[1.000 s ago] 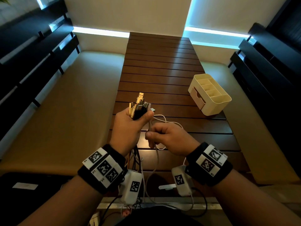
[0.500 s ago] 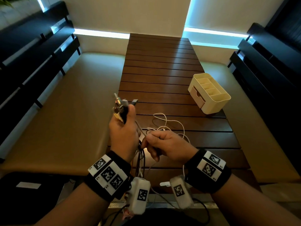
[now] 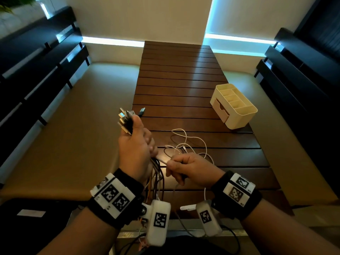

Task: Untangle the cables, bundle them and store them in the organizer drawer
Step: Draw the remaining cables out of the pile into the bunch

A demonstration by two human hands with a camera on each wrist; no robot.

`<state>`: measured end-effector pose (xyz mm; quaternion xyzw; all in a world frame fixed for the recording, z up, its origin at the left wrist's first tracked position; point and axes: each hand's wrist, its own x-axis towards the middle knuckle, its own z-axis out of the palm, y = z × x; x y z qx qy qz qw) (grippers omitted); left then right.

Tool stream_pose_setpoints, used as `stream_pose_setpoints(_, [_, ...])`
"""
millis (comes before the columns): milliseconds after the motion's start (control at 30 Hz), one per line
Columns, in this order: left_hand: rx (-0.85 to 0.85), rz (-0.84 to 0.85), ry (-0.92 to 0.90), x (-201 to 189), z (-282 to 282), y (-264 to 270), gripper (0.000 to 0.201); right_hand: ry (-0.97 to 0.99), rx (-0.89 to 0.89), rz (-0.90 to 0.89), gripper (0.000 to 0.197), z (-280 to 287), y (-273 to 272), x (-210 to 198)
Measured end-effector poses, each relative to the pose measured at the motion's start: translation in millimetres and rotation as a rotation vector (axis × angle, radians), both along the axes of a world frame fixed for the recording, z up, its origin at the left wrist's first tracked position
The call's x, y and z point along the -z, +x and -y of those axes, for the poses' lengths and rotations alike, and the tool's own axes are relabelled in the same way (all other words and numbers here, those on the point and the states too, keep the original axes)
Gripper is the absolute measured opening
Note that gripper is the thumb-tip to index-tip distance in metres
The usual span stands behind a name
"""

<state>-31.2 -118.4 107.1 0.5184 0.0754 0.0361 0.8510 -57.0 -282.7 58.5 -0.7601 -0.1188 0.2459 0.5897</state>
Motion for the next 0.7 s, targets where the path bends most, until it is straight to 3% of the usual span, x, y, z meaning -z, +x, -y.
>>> stream_pose_setpoints(100, [0.102, 0.06, -0.003, -14, -21, 4, 0.021, -0.058, 0.075, -0.047, 0.025, 27, -5, 13])
stream_pose_setpoints(200, [0.27, 0.094, 0.13, -13, -33, 8, 0.012, -0.036, 0.189, -0.043, 0.023, 43, -4, 8])
stream_pose_setpoints(400, [0.602, 0.165, 0.498, -18, -6, -6, 0.006, 0.011, 0.298, 0.282, 0.015, 16, 10, -56])
stream_pose_setpoints(533, [0.568, 0.216, 0.634, -17, -11, -2, 0.007, 0.026, 0.306, 0.292, 0.01, 15, 11, -65])
stream_pose_setpoints(700, [0.39, 0.044, 0.442, -3, -44, 11, 0.013, 0.006, 0.39, 0.127, 0.018, 45, 10, -31])
